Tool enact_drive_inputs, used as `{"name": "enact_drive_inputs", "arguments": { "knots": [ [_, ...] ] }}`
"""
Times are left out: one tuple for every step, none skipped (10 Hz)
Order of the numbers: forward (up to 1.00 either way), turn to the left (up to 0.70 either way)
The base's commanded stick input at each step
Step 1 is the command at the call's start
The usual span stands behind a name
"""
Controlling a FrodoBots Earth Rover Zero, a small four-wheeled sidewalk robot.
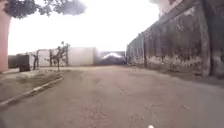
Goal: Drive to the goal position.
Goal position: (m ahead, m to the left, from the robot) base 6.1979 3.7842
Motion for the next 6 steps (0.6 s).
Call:
{"name": "enact_drive_inputs", "arguments": {
  "knots": [
    [0.50, 0.00],
    [0.50, 0.00],
    [0.50, 0.00],
    [0.50, 0.00],
    [0.50, 0.00],
    [0.50, 0.00]
  ]
}}
